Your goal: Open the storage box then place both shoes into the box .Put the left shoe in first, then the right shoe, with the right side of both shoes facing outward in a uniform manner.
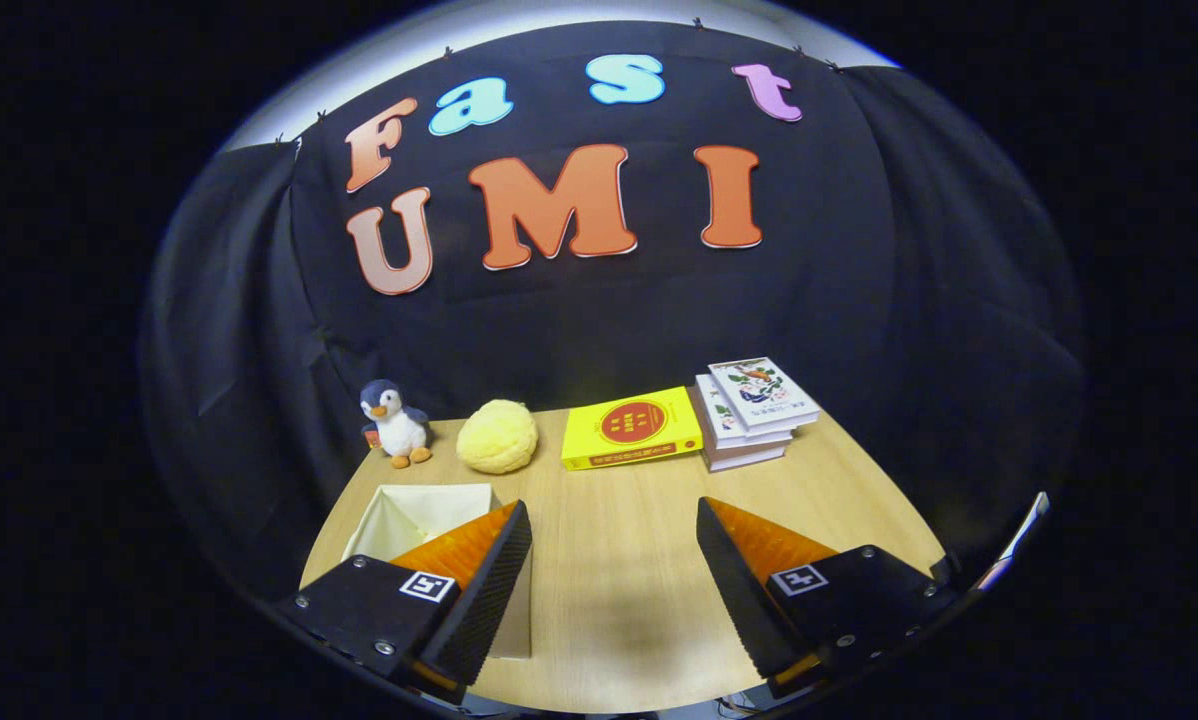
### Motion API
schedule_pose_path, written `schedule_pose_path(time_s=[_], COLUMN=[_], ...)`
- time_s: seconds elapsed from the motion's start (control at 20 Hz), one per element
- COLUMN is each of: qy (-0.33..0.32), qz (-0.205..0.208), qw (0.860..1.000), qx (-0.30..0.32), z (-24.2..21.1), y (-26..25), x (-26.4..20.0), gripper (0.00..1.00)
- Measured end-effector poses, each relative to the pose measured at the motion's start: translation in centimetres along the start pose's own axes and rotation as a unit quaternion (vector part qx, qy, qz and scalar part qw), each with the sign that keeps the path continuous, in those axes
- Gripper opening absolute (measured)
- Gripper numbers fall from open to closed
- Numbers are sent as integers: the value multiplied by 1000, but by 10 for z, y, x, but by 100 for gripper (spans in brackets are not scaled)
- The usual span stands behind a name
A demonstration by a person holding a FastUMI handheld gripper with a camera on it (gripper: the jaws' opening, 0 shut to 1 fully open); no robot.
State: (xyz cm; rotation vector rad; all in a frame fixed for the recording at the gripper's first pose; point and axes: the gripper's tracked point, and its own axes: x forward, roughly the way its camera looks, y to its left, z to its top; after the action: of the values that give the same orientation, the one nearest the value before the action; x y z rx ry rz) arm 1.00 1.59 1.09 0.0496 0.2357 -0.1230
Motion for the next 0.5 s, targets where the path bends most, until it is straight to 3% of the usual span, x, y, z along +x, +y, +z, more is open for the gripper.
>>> schedule_pose_path(time_s=[0.2, 0.5], qy=[-60, -107], qz=[-27, -11], qw=[998, 994], qx=[14, 7], z=[36, 53], y=[-64, -116], x=[-13, -26], gripper=[99, 98])
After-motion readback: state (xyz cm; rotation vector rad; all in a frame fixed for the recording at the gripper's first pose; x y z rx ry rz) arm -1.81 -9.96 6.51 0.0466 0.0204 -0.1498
